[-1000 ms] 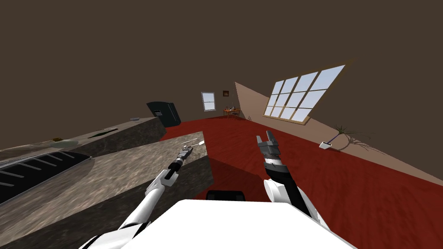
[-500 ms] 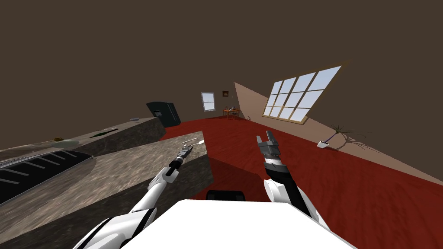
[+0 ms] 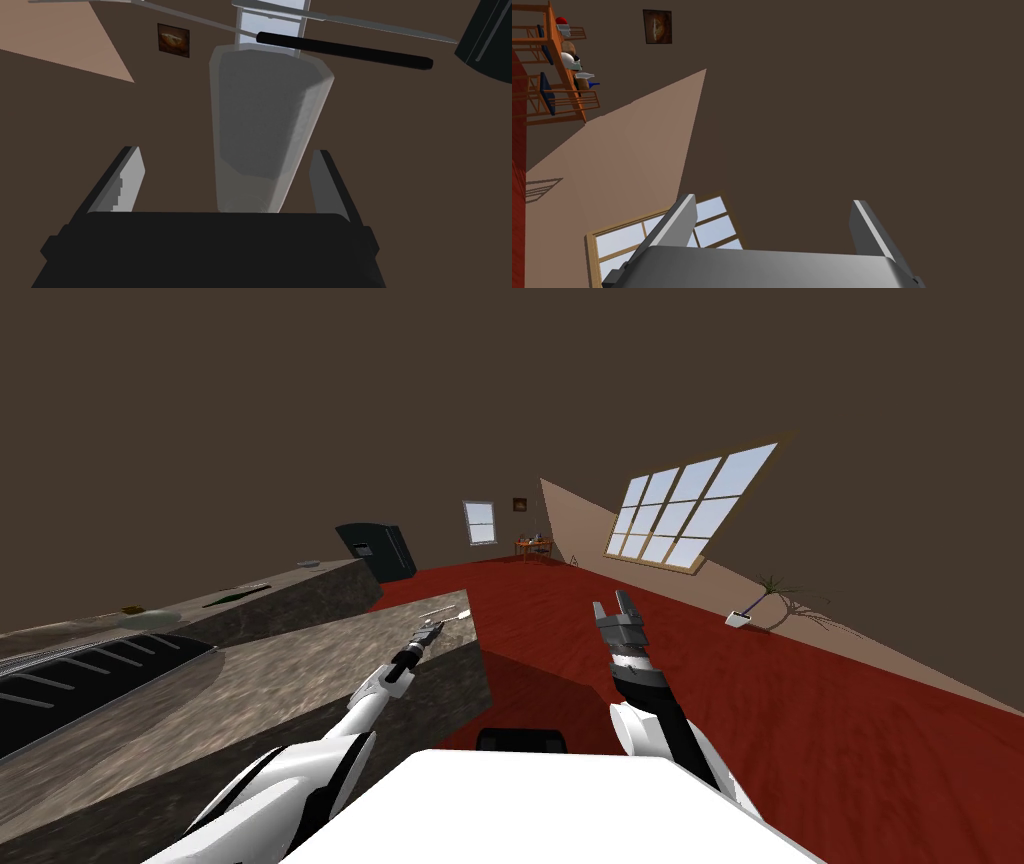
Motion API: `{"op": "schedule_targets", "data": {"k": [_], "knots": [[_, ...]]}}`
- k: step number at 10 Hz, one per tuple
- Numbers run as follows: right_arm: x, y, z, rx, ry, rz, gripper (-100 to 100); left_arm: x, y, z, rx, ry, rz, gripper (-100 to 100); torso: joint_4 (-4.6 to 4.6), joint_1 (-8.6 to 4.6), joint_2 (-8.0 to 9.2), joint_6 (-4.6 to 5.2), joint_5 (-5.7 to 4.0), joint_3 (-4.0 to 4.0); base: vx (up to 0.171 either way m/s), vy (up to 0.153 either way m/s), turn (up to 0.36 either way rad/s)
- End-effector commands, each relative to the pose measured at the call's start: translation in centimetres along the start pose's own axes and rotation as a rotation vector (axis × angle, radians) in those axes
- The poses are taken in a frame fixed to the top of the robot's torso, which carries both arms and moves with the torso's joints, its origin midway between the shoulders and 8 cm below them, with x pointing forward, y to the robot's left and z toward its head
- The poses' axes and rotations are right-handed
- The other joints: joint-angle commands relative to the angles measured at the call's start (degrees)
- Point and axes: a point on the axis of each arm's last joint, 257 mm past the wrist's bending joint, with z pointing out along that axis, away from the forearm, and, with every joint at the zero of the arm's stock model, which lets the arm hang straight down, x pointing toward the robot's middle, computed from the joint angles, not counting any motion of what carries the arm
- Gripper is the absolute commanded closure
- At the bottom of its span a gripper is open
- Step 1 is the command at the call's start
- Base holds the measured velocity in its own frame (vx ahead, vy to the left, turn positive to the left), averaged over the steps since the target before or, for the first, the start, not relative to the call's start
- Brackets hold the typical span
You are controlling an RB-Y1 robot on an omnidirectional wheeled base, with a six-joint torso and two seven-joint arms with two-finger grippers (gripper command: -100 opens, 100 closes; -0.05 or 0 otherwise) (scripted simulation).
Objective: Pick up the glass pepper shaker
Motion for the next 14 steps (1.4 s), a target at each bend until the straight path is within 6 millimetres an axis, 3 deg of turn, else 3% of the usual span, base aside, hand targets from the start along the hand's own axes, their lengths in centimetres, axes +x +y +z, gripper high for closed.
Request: {"op": "schedule_targets", "data": {"k": [1, 2, 3, 4, 5, 9, 10, 11, 12, 14], "knots": [[0.0, 0.0, 0.0, 0.000, 0.000, 0.000, 0, 1.0, 0.5, -0.2, -0.017, 0.024, -0.008, -100, 0.00, 0.00, 0.00, 0.00, 0.00, 0.00, -0.022, -0.012, -0.001], [0.0, 0.0, 0.0, 0.000, 0.000, 0.000, 0, -1.3, 0.7, 1.0, -0.009, -0.016, 0.003, -100, -0.02, 0.03, -0.07, -0.02, 0.01, -0.04, -0.054, -0.026, -0.024], [0.0, 0.0, 0.0, 0.000, 0.000, 0.000, 0, -0.3, 1.1, 1.1, -0.027, 0.010, -0.009, -100, 0.00, -0.01, -0.01, 0.01, -0.01, -0.01, -0.062, -0.026, -0.020], [0.0, 0.0, 0.0, 0.000, 0.000, 0.000, 0, -0.6, 1.0, 1.1, -0.020, 0.002, -0.005, -100, 0.00, -0.02, 0.03, -0.01, 0.00, 0.01, -0.024, -0.010, -0.001], [0.0, 0.0, 0.0, 0.000, 0.000, 0.000, 0, -0.5, 1.1, 1.1, -0.020, 0.003, -0.005, 100, -0.01, 0.03, -0.05, -0.02, 0.01, -0.03, 0.000, 0.000, 0.000], [0.0, 0.0, 0.0, 0.000, 0.000, 0.000, 0, -0.5, 1.0, 1.1, -0.020, 0.003, -0.005, 100, -0.04, 0.08, -0.17, -0.02, 0.02, -0.10, 0.000, 0.000, 0.000], [0.0, 0.0, 0.0, 0.000, 0.000, 0.000, 0, -0.5, 1.0, 1.1, -0.020, 0.003, -0.005, 0, -0.04, 0.08, -0.18, -0.02, 0.02, -0.10, 0.000, 0.000, 0.000], [0.0, 0.0, 0.0, 0.000, 0.000, 0.000, 0, 1.6, 0.8, -0.1, -0.028, 0.040, -0.016, 100, -0.04, 0.08, -0.18, -0.02, 0.02, -0.10, 0.050, 0.025, 0.025], [0.0, 0.0, 0.0, 0.000, 0.000, 0.000, 0, 2.7, 0.0, -0.8, -0.021, 0.052, -0.022, 100, -0.16, 0.17, -0.26, -0.11, 0.11, -0.19, 0.105, 0.065, 0.061], [0.0, 0.0, 0.0, 0.000, 0.000, 0.000, 0, 2.0, -0.2, -1.5, -0.005, 0.031, -0.006, 100, -0.50, 0.47, -0.62, -0.11, 0.42, -0.54, 0.073, 0.027, 0.006]]}}
